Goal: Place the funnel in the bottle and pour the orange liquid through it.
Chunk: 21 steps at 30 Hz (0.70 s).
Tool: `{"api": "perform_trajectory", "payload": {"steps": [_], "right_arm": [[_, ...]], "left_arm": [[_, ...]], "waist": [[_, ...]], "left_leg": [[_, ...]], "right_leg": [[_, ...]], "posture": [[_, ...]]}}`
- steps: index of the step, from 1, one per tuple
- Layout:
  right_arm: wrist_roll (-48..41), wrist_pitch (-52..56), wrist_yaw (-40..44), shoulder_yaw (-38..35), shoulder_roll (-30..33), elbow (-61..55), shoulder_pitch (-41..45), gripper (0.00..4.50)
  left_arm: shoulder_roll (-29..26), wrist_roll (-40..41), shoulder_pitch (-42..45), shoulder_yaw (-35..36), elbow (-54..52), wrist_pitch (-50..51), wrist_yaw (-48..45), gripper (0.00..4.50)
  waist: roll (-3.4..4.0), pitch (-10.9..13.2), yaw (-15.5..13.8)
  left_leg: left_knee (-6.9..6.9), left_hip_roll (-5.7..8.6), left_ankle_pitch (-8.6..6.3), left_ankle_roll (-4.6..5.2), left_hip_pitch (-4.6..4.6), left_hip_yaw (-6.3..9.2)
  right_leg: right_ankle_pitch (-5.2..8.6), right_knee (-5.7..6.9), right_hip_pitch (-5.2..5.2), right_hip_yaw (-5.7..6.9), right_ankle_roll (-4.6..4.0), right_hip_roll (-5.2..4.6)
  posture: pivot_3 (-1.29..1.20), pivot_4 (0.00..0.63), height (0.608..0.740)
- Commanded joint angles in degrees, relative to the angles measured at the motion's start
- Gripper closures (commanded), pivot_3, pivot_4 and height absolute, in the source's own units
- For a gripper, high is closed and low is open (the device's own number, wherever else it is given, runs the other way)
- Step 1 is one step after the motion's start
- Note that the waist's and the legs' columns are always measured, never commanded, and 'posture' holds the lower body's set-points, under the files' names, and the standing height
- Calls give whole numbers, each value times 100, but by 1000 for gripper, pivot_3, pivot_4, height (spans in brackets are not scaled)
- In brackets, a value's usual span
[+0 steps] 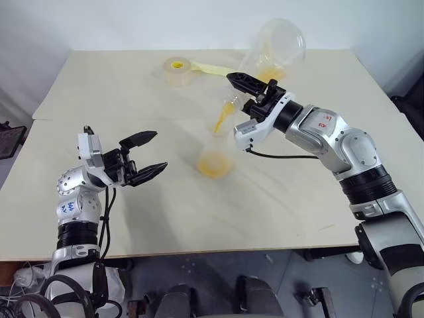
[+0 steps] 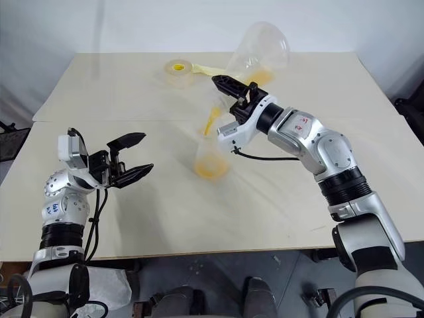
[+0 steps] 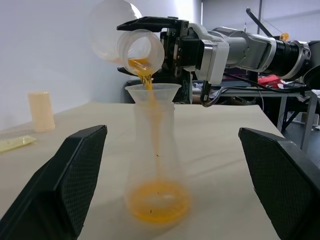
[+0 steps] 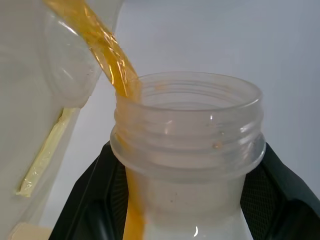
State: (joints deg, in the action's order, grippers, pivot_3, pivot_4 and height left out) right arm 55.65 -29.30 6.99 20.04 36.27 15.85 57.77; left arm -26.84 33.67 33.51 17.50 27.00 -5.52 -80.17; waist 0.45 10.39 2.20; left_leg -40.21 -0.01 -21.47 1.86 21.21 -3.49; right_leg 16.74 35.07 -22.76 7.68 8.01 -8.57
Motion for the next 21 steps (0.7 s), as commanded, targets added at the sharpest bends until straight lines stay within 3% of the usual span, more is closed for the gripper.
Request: {"api": "perform_trajectory", "payload": {"steps": [1, 21], "right_arm": [[-5, -52, -135, -34, 108, -99, 171, 2028], [323, -279, -397, 188, 163, 35, 386, 2028]], "left_arm": [[9, 133, 148, 41, -103, -54, -4, 0], [27, 115, 245, 37, -10, -72, -26, 0]], "waist": [[0, 0, 0], [0, 0, 10]], "left_leg": [[0, 0, 0, 0, 0, 0], [1, 0, 0, 0, 0, 1]], "right_leg": [[0, 0, 0, 0, 0, 0], [0, 0, 0, 0, 0, 0]], "posture": [[0, 150, 740], [0, 150, 740]]}}
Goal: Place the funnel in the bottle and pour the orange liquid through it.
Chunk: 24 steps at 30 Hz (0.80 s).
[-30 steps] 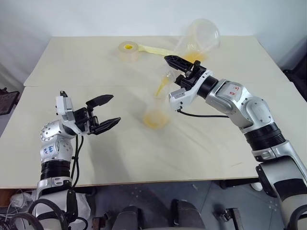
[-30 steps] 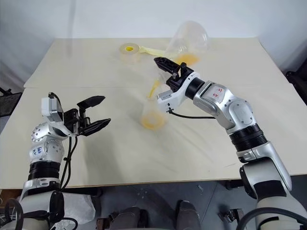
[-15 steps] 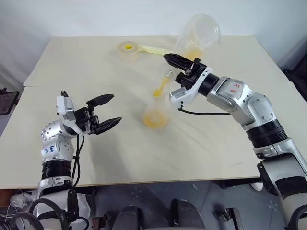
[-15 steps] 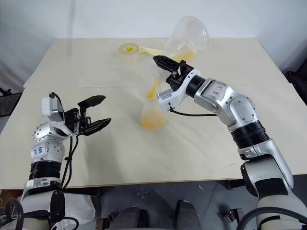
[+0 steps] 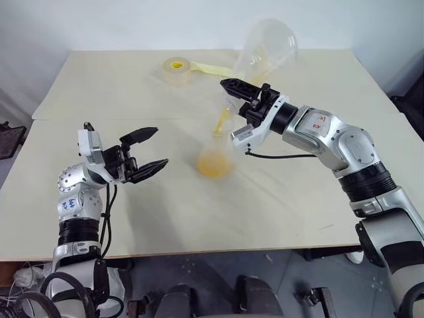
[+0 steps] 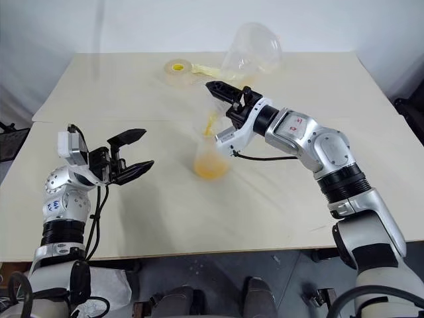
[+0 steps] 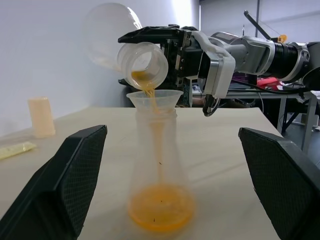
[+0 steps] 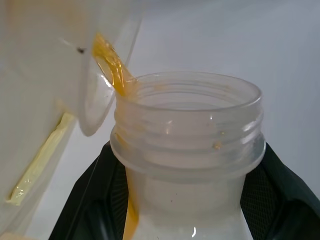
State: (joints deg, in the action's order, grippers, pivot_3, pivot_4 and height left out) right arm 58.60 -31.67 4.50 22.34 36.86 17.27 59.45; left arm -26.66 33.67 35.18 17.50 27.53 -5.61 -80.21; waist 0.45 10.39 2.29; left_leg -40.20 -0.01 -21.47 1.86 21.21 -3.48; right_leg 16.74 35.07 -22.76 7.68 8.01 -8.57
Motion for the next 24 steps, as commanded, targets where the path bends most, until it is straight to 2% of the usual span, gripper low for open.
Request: {"api": "perform_trajectory", "payload": {"steps": [1, 24], "right_arm": [[58, -58, -167, -24, 116, -112, 229, 2028], [386, -171, -498, 115, 197, -163, 333, 2028]], "left_arm": [[8, 116, 79, 37, -64, -62, -26, 0], [-73, 134, 56, 63, -56, 17, -154, 0]], "waist": [[0, 0, 4], [0, 0, 26]], "left_leg": [[0, 0, 0, 0, 0, 0], [2, 0, 0, 0, 0, 0]], "right_leg": [[0, 0, 0, 0, 0, 0], [0, -1, 0, 0, 0, 0]], "posture": [[0, 150, 740], [0, 150, 740]]}}
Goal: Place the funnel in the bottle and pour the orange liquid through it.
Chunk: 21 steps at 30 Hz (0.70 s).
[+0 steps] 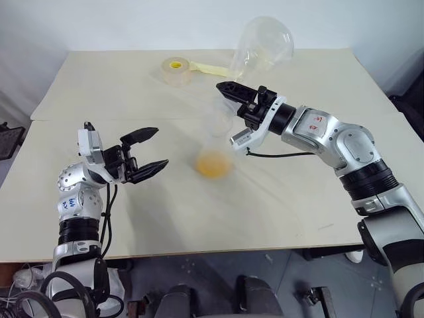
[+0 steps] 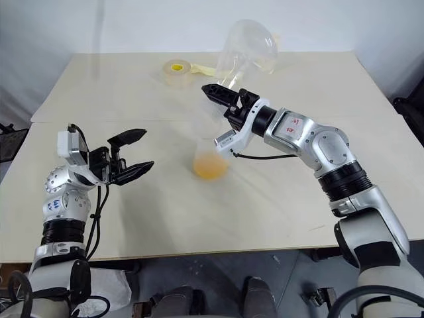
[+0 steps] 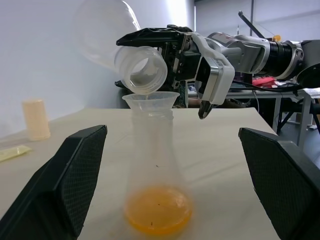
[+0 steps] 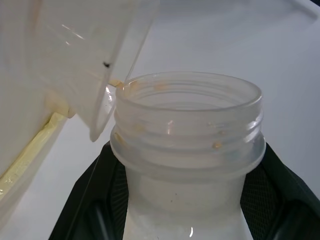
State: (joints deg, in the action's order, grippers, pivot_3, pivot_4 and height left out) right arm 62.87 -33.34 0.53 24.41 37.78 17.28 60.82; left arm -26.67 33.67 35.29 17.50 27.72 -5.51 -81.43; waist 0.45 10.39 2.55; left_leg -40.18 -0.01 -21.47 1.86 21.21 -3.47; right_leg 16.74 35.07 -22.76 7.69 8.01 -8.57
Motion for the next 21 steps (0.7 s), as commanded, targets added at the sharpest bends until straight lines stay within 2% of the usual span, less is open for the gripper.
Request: {"api": "perform_trajectory", "payload": {"steps": [1, 10, 16, 21], "right_arm": [[-43, -4, -99, -98, 103, -177, 190, 2028], [-569, 281, 221, -340, 7, -347, -19, 2028], [-1844, 1014, 851, -937, -348, -769, -518, 2028], [-3490, 2772, 1812, -1875, -1049, -1569, -1049, 2028]], "left_arm": [[-77, 135, 45, 63, -77, 17, -40, 0], [-111, 49, 226, -2, 99, 56, -114, 0], [-144, 19, 357, -77, 192, 99, -170, 0], [-213, -3, 406, -147, 155, 218, -211, 0]], "waist": [[0, 0, 2], [0, 0, 14], [0, 0, 32], [0, 0, 51]], "left_leg": [[0, -1, 0, 0, 0, 0], [1, 0, 0, 0, 0, 1], [1, 1, 0, 0, 1, 3], [2, 2, 0, 0, 0, 9]], "right_leg": [[0, 0, 0, 0, 0, 0], [0, 1, 0, 1, 0, 0], [0, 2, 0, 3, 0, 0], [0, 5, 0, 8, 0, 1]], "posture": [[0, 150, 740], [0, 150, 740], [0, 150, 740], [0, 150, 740]]}}
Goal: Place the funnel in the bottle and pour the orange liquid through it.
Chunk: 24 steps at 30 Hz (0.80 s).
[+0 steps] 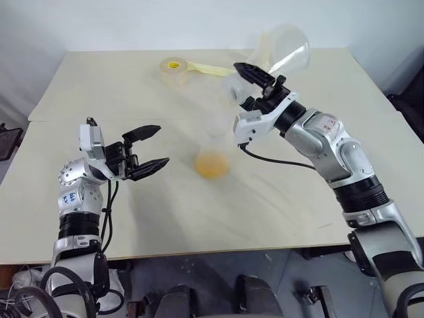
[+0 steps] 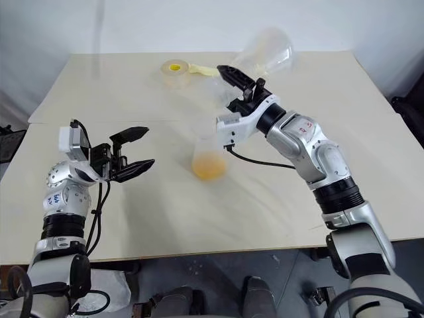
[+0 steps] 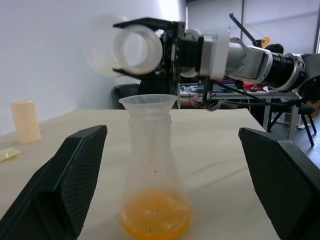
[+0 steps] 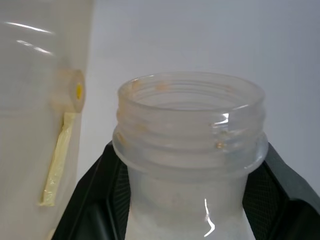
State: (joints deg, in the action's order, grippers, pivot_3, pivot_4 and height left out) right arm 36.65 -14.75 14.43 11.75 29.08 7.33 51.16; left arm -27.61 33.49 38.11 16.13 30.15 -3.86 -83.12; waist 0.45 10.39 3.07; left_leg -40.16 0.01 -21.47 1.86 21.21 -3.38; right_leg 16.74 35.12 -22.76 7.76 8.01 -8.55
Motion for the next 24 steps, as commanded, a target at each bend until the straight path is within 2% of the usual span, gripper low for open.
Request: {"api": "perform_trajectory", "payload": {"steps": [1, 5, 9, 12, 15, 22, 24], "right_arm": [[-1220, 1317, 622, -820, -279, -750, -224, 2028], [-2426, 2555, 1006, -1564, -615, -1324, -710, 2028], [-3555, 3553, 986, -2349, -936, -1583, -999, 2028], [-4138, 3917, 873, -2780, -1032, -1573, -1075, 2028], [-4827, 3908, 805, -3394, -1117, -1092, -1221, 2028], [-5194, 3619, 862, -3398, -981, -552, -1464, 2028], [-5204, 3539, 874, -3314, -969, -556, -1562, 1298]], "left_arm": [[-140, 13, 134, -31, -95, 77, -53, 0], [-195, 6, 171, -92, -94, 134, -89, 0], [-213, 19, 203, -133, -72, 189, -167, 0], [-212, 24, 226, -151, -52, 214, -203, 0], [-205, 4, 260, -214, -25, 321, -243, 0], [-235, 30, 246, -305, -86, 463, -393, 0], [-246, 57, 231, -294, -116, 491, -389, 0]], "waist": [[0, 0, -10], [-1, -1, -42], [-1, -1, -60], [-1, -1, -64], [-1, -1, -92], [0, 0, -108], [0, 0, -107]], "left_leg": [[-1, 0, 0, 0, 0, 1], [-7, 3, 0, 0, 0, 30], [-7, 11, 0, 0, -1, 31], [-7, 11, 0, 0, -2, 28], [-7, 13, 0, 0, -3, 30], [-5, 15, 0, 0, -6, 16], [-5, 13, 0, -1, -7, 16]], "right_leg": [[0, 2, 0, -1, 0, 0], [0, 27, 2, -5, 0, -3], [0, 29, 2, -3, 0, -2], [0, 29, 2, -4, 0, -2], [0, 30, 2, -3, 0, -2], [0, 29, 0, -8, 0, -2], [0, 29, -1, -7, 0, -2]], "posture": [[0, 150, 740], [0, 150, 740], [0, 150, 740], [0, 150, 740], [0, 150, 740], [0, 150, 740], [0, 150, 740]]}}
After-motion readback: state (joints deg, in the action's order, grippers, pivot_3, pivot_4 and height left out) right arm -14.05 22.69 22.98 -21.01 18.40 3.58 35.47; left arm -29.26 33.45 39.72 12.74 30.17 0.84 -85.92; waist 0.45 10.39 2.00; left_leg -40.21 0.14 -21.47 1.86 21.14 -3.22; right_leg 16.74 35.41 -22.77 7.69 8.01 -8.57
